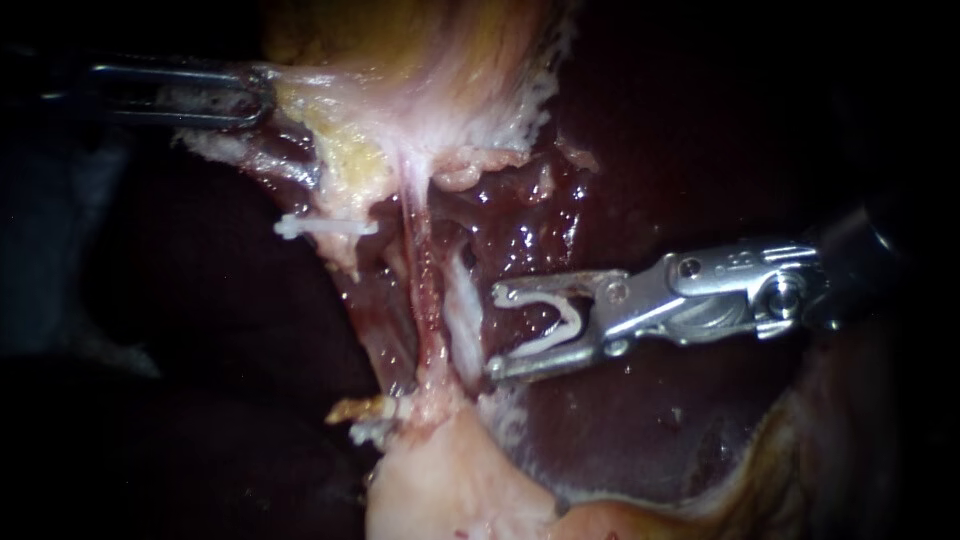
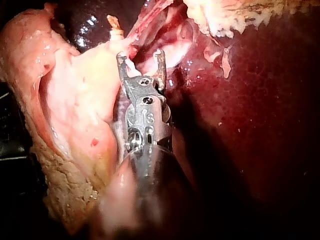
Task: Clipping first clip right tube
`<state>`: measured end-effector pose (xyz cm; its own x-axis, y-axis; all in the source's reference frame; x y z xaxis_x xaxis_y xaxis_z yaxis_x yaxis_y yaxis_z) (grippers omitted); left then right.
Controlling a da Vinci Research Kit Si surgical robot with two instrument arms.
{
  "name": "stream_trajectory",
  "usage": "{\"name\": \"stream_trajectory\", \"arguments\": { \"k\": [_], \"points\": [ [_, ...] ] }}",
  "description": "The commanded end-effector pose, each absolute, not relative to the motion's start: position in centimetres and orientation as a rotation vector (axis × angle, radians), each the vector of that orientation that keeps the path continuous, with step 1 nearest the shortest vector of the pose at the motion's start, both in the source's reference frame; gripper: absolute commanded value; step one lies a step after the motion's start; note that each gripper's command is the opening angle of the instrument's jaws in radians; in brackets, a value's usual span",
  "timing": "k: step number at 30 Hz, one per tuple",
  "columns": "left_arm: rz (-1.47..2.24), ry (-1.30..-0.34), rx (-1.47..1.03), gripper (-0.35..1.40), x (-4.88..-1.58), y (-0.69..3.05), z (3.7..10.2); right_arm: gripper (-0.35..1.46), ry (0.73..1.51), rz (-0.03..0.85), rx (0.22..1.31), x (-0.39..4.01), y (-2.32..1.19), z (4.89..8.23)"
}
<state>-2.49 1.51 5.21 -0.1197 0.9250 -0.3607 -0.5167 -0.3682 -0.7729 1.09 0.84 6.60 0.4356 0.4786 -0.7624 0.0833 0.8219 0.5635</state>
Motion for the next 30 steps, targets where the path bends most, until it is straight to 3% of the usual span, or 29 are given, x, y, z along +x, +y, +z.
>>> {"name": "stream_trajectory", "arguments": {
  "k": [1, 30],
  "points": [
    [1.708, -0.577, -1.027, -0.35, -2.49, 1.51, 5.22, 0.49, 1.107, 0.262, 0.586, 1.11, 0.83, 6.59],
    [1.71, -0.574, -1.024, -0.35, -2.51, 1.5, 5.23, 0.5, 1.115, 0.327, 0.663, 1.54, 0.69, 6.79]
  ]
}}
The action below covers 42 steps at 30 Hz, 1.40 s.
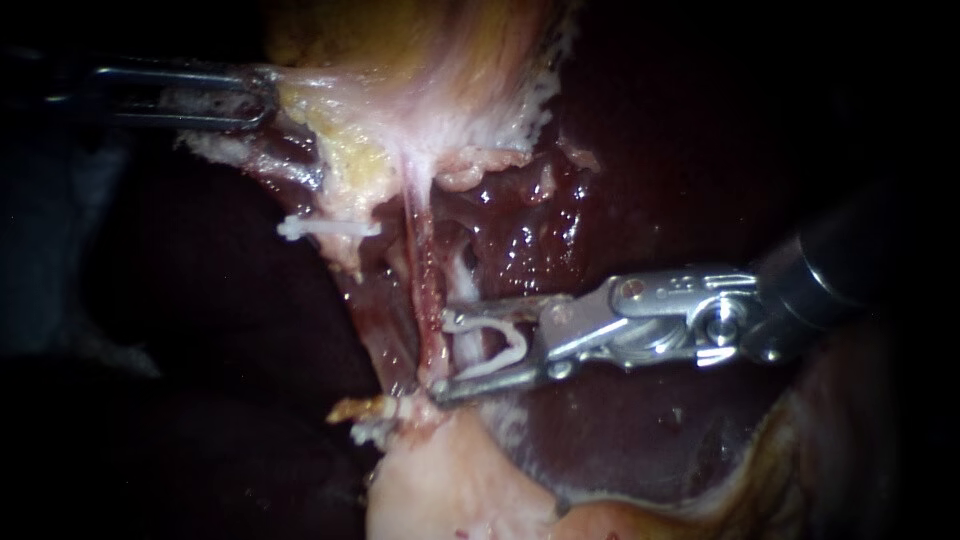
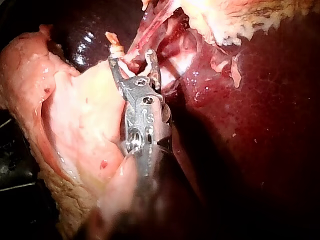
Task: Clipping first clip right tube
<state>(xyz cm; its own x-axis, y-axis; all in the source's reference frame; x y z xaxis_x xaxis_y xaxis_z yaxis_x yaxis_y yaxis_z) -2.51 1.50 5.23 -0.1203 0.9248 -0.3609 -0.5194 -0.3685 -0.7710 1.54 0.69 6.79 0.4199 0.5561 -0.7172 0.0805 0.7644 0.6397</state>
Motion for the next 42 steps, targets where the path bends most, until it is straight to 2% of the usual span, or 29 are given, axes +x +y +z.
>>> {"name": "stream_trajectory", "arguments": {
  "k": [1, 14, 35, 42],
  "points": [
    [1.71, -0.574, -1.024, -0.35, -2.51, 1.5, 5.23, 0.5, 1.119, 0.334, 0.666, 1.55, 0.7, 6.8],
    [1.709, -0.573, -1.024, -0.35, -2.52, 1.49, 5.23, 0.5, 1.2, 0.374, 0.751, 1.74, 0.68, 6.93],
    [1.711, -0.573, -1.021, -0.35, -2.53, 1.49, 5.24, 0.5, 1.239, 0.415, 0.778, 2.0, 0.61, 6.95],
    [1.711, -0.572, -1.021, -0.35, -2.53, 1.49, 5.24, 0.5, 1.255, 0.396, 0.798, 2.08, 0.57, 6.94]
  ]
}}
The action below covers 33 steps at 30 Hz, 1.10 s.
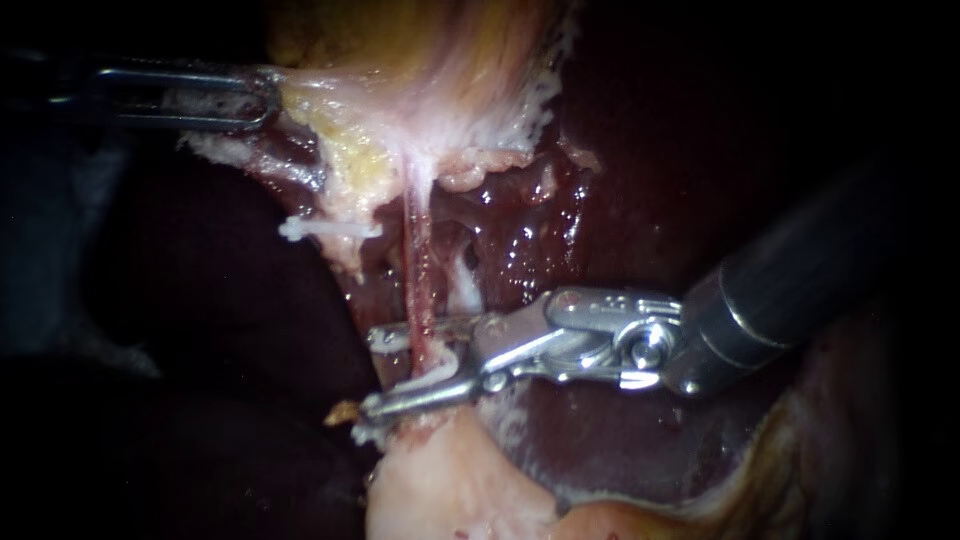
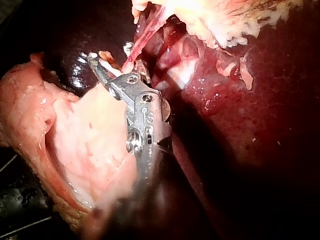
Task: Clipping first clip right tube
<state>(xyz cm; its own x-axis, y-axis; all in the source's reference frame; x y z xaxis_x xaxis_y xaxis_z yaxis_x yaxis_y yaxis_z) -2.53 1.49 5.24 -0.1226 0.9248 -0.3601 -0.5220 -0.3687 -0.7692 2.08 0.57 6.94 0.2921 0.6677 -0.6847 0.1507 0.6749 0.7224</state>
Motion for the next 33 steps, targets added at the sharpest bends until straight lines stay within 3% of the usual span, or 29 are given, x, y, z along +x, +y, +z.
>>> {"name": "stream_trajectory", "arguments": {
  "k": [1, 21, 33],
  "points": [
    [1.711, -0.572, -1.021, -0.35, -2.53, 1.49, 5.24, 0.5, 1.258, 0.394, 0.8, 2.08, 0.57, 6.94],
    [1.712, -0.571, -1.021, -0.35, -2.54, 1.49, 5.26, 0.49, 1.266, 0.359, 0.824, 2.13, 0.46, 6.93],
    [1.712, -0.571, -1.021, -0.35, -2.53, 1.49, 5.26, 0.49, 1.317, 0.291, 0.905, 2.15, 0.26, 6.57]
  ]
}}
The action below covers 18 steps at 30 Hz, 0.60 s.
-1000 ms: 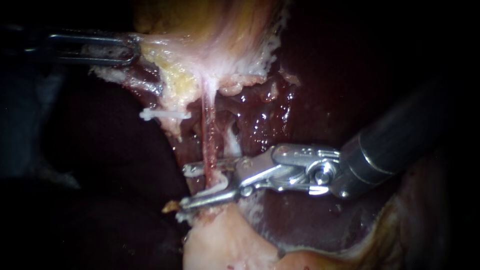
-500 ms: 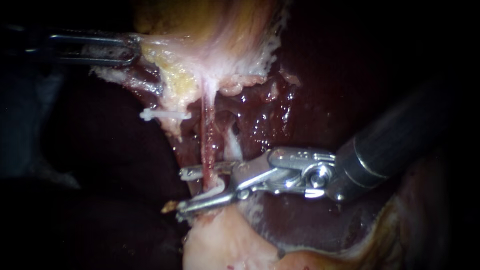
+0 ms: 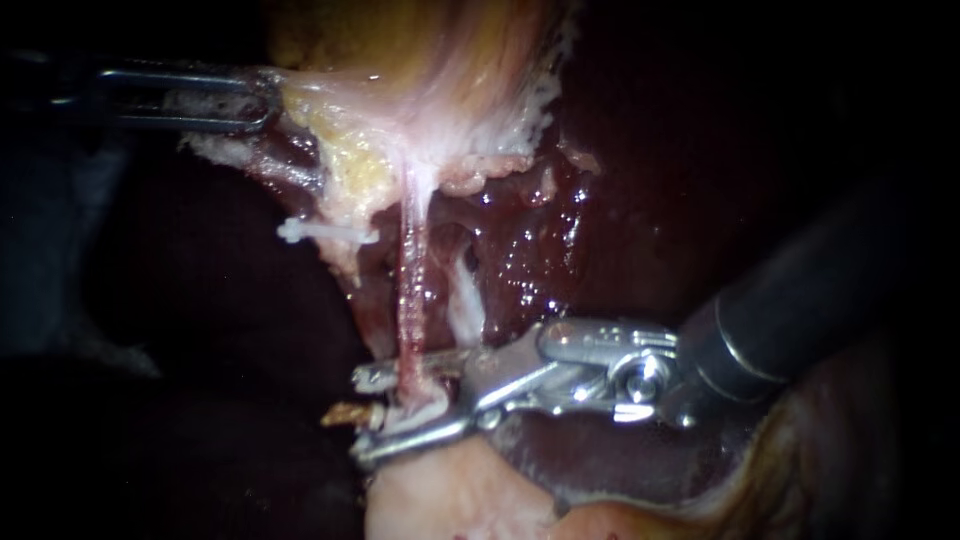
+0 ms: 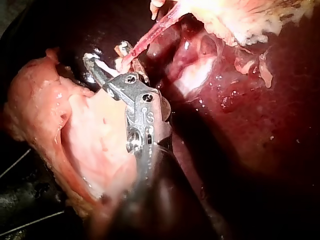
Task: Clipping first clip right tube
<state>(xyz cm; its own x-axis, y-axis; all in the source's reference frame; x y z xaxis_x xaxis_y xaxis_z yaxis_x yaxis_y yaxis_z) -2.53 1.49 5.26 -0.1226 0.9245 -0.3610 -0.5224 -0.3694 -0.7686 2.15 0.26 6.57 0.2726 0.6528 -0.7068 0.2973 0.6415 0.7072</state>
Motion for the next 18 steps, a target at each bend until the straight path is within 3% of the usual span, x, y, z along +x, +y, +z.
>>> {"name": "stream_trajectory", "arguments": {
  "k": [1, 18],
  "points": [
    [1.712, -0.571, -1.021, -0.35, -2.53, 1.49, 5.26, 0.49, 1.32, 0.287, 0.911, 2.16, 0.25, 6.53],
    [1.712, -0.572, -1.021, -0.35, -2.53, 1.49, 5.25, 0.48, 1.34, 0.274, 0.947, 2.1, 0.24, 6.33]
  ]
}}
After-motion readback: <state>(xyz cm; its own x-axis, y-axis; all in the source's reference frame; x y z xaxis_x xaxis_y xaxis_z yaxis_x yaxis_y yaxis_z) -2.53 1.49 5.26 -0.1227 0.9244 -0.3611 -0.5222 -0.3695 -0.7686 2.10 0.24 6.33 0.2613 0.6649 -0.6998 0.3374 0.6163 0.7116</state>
